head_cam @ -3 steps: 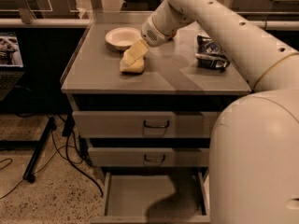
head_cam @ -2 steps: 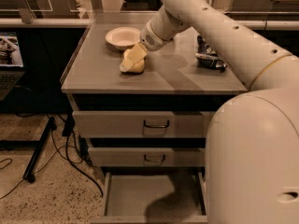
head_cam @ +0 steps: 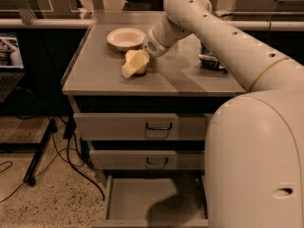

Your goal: Place sponge into bottom drawer

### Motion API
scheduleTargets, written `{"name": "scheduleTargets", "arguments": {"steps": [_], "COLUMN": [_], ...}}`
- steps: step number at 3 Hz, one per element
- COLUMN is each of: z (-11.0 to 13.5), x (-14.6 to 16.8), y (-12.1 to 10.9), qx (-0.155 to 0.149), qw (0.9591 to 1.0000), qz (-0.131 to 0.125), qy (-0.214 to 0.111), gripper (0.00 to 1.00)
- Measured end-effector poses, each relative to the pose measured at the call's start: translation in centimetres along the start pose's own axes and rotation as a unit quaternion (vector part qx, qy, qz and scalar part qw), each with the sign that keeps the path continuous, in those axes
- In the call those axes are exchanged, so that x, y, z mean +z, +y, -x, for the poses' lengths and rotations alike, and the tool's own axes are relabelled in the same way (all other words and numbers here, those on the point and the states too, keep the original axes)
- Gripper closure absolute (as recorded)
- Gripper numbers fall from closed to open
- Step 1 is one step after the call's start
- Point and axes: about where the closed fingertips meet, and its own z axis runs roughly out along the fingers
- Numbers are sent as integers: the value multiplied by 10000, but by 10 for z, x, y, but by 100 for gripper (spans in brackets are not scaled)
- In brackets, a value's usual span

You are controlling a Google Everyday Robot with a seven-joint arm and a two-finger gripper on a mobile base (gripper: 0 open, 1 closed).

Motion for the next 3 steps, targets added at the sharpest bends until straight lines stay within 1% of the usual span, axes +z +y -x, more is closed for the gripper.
{"name": "scheduleTargets", "arguments": {"steps": [1, 2, 3], "z": [0, 0, 0], "x": [0, 0, 0], "y": [0, 0, 0], "qx": [0, 0, 0], "qw": [10000, 10000, 10000], "qz": [0, 0, 1], "qy": [0, 0, 1], "gripper": [19, 42, 73]}}
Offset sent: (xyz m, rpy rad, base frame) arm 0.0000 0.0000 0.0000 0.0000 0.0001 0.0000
